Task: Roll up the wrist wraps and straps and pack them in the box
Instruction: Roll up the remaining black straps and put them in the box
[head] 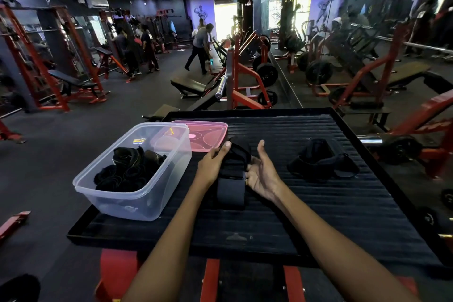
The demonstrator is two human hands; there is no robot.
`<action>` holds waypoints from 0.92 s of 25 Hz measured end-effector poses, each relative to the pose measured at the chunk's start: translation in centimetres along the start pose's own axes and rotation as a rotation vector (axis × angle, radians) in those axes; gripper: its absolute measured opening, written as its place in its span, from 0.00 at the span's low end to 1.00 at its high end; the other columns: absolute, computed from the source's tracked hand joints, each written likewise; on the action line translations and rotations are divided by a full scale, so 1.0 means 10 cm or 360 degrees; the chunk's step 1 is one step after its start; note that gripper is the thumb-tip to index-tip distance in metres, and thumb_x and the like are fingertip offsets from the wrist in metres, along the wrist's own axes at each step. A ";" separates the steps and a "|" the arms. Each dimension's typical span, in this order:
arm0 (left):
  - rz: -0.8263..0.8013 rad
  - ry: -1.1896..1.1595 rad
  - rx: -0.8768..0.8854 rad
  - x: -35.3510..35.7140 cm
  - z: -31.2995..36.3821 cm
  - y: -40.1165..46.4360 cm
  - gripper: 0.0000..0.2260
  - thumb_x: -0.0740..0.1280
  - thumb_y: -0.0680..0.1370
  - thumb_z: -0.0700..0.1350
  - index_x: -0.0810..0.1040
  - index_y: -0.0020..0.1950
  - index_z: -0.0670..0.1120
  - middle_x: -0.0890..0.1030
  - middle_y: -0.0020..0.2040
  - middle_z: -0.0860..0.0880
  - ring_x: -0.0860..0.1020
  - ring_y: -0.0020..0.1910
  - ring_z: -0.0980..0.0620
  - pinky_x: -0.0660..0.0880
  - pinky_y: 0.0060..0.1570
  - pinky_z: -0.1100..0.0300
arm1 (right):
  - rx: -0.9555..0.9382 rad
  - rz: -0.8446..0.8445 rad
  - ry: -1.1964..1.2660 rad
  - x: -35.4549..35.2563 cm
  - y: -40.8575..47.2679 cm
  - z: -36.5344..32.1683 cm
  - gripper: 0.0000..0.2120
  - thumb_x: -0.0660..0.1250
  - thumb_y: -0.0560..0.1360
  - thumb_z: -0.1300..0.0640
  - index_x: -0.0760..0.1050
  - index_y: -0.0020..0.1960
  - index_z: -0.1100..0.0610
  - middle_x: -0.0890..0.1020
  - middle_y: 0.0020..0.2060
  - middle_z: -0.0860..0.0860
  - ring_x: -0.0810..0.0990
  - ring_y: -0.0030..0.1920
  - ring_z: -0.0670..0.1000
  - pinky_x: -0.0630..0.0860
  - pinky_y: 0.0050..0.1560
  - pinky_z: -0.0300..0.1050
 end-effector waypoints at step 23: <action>0.0497 -0.0813 -0.0159 -0.21 -0.02 0.20 0.05 0.70 0.73 0.36 0.79 0.38 0.43 0.80 0.34 0.47 0.76 0.37 0.50 0.78 0.45 0.56 | -0.0034 -0.0140 0.0309 0.07 0.01 -0.03 0.19 0.61 0.70 0.56 0.74 0.59 0.62 0.83 0.50 0.57 0.83 0.49 0.54 0.76 0.58 0.50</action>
Point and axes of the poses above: each hand's wrist, its own y-axis towards the middle knuckle, its own x-axis out of the palm, z = x × y, the point moved 4 cm from there along y, towards the middle knuckle
